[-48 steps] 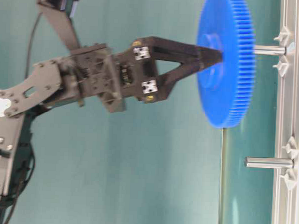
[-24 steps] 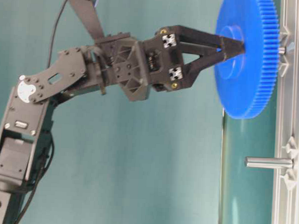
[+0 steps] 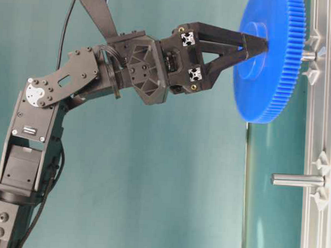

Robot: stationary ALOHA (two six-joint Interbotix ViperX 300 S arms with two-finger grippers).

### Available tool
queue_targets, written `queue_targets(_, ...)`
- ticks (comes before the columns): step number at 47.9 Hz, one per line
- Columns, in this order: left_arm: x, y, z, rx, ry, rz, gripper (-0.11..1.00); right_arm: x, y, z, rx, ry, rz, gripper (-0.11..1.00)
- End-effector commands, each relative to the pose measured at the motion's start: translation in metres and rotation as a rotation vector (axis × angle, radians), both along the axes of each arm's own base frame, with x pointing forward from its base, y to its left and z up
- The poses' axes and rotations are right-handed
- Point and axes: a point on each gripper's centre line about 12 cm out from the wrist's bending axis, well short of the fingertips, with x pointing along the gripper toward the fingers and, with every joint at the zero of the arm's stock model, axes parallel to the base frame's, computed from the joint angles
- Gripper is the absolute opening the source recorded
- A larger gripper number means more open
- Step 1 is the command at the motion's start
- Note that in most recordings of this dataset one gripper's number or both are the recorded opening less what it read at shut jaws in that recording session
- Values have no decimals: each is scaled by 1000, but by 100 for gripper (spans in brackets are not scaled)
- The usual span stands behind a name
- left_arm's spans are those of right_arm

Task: Insert the large gear onto the shaft.
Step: 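Align the gear's hole with the left shaft and push it on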

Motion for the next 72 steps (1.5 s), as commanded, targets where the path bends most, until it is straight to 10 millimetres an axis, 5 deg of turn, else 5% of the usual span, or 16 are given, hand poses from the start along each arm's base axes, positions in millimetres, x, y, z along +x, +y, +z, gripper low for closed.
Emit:
queue_targets(1, 1, 9, 23, 10, -57, 14, 77, 2, 0, 4, 8, -11, -5, 5)
queue_targets(62, 1, 9, 27, 8, -61, 19, 77, 2, 0, 3, 18, -7, -10, 5)
queue_targets(67, 2, 3, 28, 10, -64, 3, 87, 2, 0, 3, 18, -10, -10, 5)
queue_targets(72, 3, 1, 29, 11, -65, -3, 86, 2, 0, 3, 19, -9, -10, 5)
